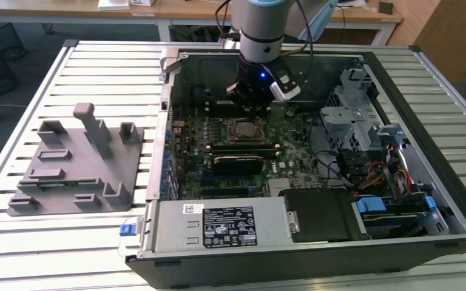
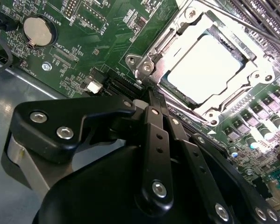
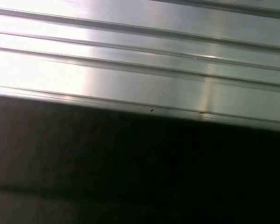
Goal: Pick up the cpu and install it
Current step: 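Install the first cpu locking lever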
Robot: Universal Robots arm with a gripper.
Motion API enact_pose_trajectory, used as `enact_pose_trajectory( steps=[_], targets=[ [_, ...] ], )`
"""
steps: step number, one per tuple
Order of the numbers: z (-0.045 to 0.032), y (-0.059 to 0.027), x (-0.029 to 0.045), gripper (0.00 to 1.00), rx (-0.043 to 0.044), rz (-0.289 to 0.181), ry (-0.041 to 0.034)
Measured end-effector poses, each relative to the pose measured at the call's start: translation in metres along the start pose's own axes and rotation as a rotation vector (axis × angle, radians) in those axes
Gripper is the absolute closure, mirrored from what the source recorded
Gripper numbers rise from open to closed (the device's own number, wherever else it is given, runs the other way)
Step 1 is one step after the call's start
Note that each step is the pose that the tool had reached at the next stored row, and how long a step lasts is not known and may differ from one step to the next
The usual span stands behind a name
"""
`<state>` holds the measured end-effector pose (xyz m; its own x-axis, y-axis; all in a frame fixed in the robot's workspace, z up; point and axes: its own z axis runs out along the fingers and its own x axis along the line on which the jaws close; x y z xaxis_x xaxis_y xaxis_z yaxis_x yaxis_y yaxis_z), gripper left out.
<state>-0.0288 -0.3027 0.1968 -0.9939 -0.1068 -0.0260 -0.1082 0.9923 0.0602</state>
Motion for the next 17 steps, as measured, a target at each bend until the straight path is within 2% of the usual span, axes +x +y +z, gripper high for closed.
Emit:
enact_pose_trajectory(
  steps=[13,17],
  targets=[
    [-0.0047,-0.0002,-0.0001,0.89,-0.0002,0.0,-0.0002],
    [-0.0044,-0.0016,0.0001,0.89,0.0082,0.0,0.0007]
  ],
)
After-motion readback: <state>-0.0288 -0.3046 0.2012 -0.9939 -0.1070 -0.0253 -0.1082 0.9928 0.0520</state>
